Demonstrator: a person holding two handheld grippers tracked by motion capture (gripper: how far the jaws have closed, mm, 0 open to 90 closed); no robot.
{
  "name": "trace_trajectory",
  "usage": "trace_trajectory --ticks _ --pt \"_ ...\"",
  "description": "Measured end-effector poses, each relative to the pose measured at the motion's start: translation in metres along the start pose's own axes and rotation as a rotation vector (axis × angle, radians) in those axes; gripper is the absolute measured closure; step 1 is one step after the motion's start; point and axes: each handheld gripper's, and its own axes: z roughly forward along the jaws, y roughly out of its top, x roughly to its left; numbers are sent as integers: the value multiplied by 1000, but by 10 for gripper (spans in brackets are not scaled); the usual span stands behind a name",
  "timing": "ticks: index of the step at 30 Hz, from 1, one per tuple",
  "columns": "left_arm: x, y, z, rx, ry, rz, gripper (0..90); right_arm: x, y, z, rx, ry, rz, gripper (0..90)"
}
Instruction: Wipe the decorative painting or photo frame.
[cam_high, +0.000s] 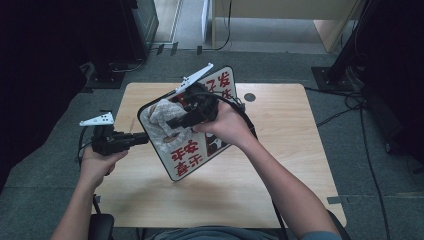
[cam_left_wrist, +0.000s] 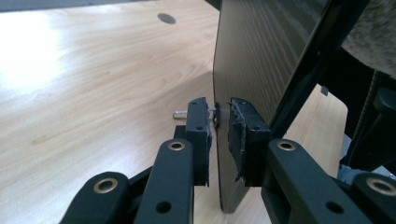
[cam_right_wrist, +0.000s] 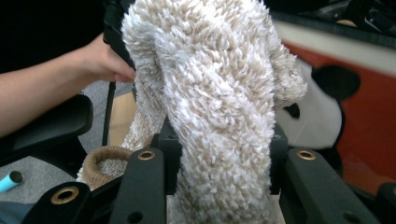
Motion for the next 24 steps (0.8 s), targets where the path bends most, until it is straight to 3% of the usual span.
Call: trace_trajectory --ticks 10,13,24 --pt "-4 3 8 15 -19 41 787 12 23 -1 -16 -16 -21 637" --pt "-4 4 8 12 -39 45 785 13 23 4 -2 -19 -24 636" --pt "-5 4 8 8 -37 52 787 12 15 16 9 -6 -27 636"
